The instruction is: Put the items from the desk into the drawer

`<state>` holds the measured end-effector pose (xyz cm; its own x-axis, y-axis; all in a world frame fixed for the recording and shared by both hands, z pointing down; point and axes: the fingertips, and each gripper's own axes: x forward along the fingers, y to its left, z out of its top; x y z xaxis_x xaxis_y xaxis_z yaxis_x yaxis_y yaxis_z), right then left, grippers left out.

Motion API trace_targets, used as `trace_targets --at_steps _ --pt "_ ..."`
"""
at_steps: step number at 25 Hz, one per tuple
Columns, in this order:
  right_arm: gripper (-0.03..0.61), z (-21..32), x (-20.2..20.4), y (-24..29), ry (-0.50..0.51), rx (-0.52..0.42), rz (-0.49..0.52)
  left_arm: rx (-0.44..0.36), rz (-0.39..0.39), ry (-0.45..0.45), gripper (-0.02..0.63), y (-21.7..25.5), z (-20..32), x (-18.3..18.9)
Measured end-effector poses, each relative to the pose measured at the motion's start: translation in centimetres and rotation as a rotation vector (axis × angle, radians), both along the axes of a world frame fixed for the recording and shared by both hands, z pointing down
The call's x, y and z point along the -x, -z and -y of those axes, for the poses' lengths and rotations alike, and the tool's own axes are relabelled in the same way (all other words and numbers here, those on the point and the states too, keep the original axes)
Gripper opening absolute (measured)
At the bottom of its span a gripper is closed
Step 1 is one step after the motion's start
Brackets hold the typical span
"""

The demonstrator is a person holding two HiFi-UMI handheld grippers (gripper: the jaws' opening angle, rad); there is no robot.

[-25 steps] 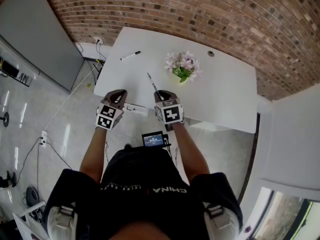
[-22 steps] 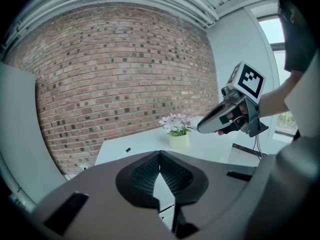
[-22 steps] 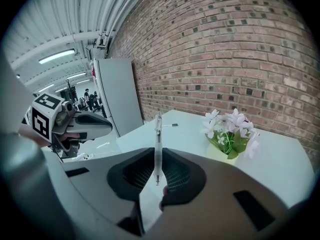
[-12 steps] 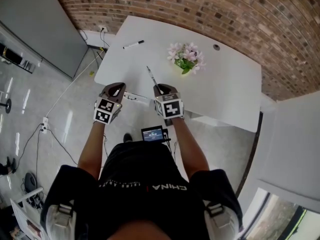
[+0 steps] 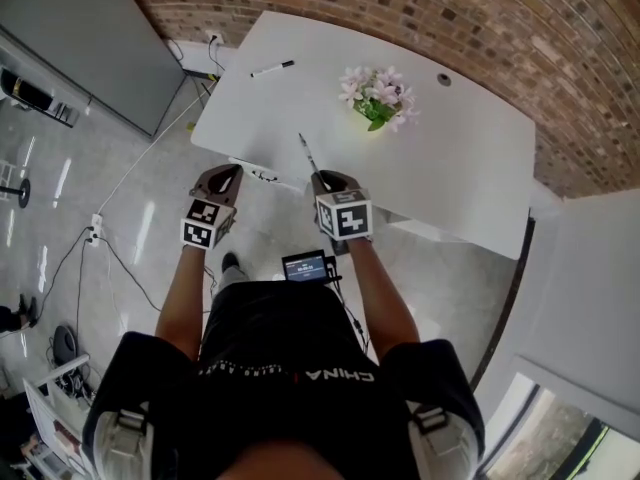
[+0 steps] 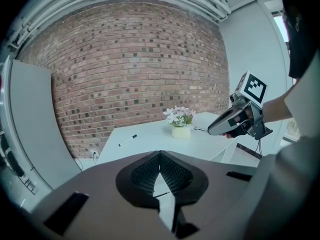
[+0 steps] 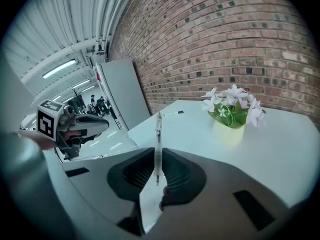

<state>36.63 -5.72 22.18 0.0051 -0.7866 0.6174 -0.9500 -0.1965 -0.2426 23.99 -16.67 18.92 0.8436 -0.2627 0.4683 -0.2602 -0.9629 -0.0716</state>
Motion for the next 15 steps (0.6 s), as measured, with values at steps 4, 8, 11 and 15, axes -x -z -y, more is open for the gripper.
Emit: trace_targets --at_steps 4,8,11,15 --pt "0.054 -0.1 1.8 -0.1 -0.047 -0.001 0.039 0.011 -0.004 -0.041 0.012 -0.2 1.4 0.8" --pt "0.054 1.9 5.1 -0.5 -0.111 -0.019 0.067 0.021 -0.012 -0.111 0.012 -0.9 3.8 3.0" --pt "0.054 4.2 8.2 -0.6 -0.165 -0.023 0.062 0.022 -0.007 -0.159 0.012 -1.6 6.6 6.0" --pt "0.054 7.1 12.2 -0.1 -0.229 -0.015 0.035 0.035 -0.028 -0.215 0.012 -1.3 10.3 9.6"
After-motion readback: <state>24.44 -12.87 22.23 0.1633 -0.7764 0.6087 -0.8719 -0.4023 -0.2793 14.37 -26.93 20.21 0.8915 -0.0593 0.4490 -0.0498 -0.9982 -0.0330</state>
